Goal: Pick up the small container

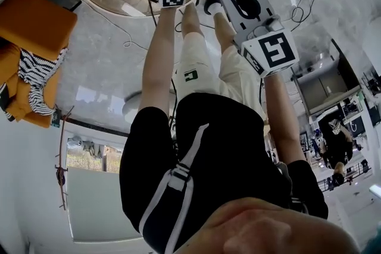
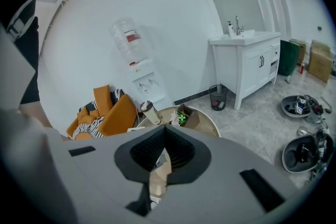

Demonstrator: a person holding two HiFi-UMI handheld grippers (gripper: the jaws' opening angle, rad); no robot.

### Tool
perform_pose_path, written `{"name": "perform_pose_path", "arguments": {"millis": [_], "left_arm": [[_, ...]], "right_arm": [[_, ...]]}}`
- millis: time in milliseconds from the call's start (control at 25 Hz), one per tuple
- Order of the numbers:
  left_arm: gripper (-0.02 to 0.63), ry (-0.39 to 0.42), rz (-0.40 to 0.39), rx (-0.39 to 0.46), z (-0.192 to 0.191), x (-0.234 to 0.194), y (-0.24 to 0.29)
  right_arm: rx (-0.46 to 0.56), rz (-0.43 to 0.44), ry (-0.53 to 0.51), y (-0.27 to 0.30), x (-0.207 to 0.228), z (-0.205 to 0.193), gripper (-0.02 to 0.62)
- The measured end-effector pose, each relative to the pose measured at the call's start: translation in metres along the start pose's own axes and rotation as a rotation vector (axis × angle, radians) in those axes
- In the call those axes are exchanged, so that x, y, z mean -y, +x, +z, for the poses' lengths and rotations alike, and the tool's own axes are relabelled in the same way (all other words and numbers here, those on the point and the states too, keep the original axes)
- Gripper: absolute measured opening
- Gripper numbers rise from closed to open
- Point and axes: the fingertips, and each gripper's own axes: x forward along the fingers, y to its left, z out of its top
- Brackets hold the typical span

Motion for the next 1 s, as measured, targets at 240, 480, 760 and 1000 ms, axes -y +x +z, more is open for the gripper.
{"name": "perform_pose_path", "arguments": {"millis": [240,480,760,1000], "left_arm": [[0.141,-0.024,-0.001,0.041,0.065,-0.008,-0.046],[0.141,-0.031,-0.005,0.115,0.142,-0.012,-0.103],[0.143,-0.024,-0.009,0.212,0.230,-0.011,-0.170],[0.143,-0.033,-0.035,0.229,0.283,-0.008,-0.215]], "right_arm": [[0.074,-0.010,-0.042,-0.030,-0.017,0.047,0.005],[0.157,0.002,-0.079,-0.067,-0.040,0.091,0.005],[0.227,0.000,-0.139,-0.100,-0.060,0.133,0.005],[0.310,0.014,-0.199,-0.111,-0.082,0.173,0.005]]}}
